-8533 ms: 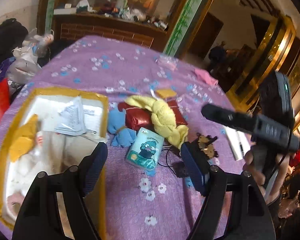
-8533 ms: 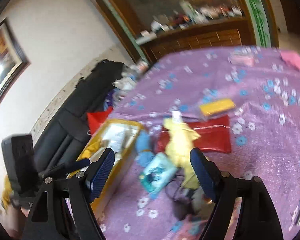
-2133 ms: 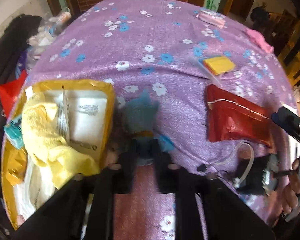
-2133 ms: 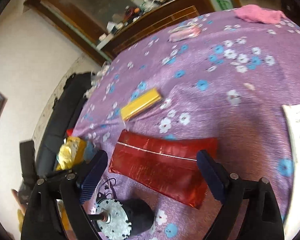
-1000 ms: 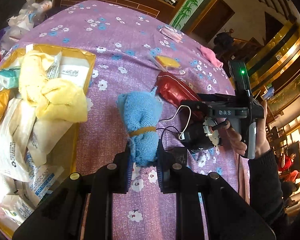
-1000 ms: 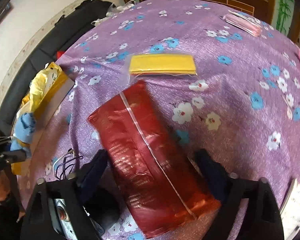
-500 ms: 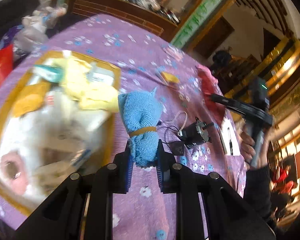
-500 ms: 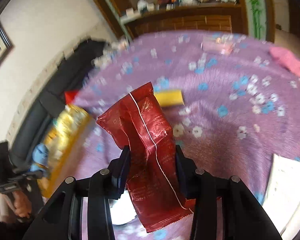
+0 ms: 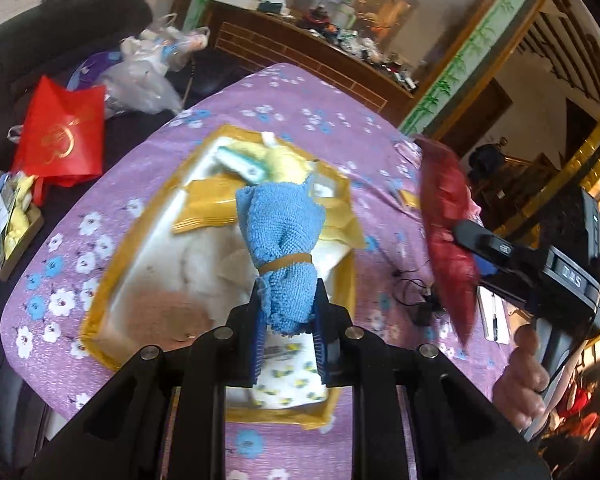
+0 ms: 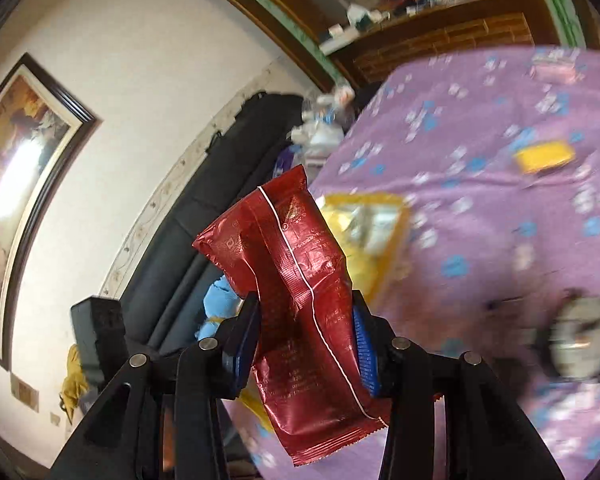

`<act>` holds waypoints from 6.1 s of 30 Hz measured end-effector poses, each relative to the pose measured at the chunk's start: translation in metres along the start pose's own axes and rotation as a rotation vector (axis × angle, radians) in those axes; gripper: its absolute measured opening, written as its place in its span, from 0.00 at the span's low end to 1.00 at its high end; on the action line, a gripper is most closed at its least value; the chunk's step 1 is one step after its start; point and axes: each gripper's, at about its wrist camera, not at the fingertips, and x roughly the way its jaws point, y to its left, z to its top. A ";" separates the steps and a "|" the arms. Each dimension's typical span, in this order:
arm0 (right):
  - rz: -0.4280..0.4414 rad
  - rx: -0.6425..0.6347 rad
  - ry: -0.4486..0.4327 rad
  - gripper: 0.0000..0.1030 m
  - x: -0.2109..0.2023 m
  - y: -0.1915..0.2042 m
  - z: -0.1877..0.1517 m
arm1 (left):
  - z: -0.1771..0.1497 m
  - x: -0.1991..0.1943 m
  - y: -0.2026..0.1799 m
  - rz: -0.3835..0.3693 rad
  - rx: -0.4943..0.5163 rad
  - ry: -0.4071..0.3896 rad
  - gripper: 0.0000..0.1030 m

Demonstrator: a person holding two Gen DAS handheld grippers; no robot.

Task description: Organize soft objects

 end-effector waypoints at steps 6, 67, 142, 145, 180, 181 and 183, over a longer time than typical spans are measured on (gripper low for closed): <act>-0.038 0.041 0.041 0.41 0.060 0.006 0.012 | 0.004 0.017 0.016 0.036 0.007 0.014 0.17; -0.228 0.202 -0.029 0.69 -0.076 -0.229 0.117 | 0.003 0.112 -0.156 -0.124 0.211 0.058 0.71; -0.143 0.027 -0.108 0.21 -0.125 -0.115 0.030 | 0.052 0.119 -0.182 -0.317 -0.001 0.213 0.35; -0.119 -0.020 -0.135 0.21 -0.127 -0.085 -0.015 | 0.023 0.076 -0.163 -0.306 0.050 0.159 0.35; -0.151 -0.135 -0.164 0.78 -0.026 -0.004 -0.097 | -0.045 -0.015 -0.027 0.337 0.199 -0.210 0.61; -0.175 -0.160 -0.181 0.80 -0.029 0.001 -0.100 | -0.048 -0.018 -0.029 0.354 0.197 -0.213 0.61; -0.210 -0.196 -0.201 0.88 -0.034 0.013 -0.105 | -0.051 -0.024 -0.032 0.370 0.191 -0.218 0.61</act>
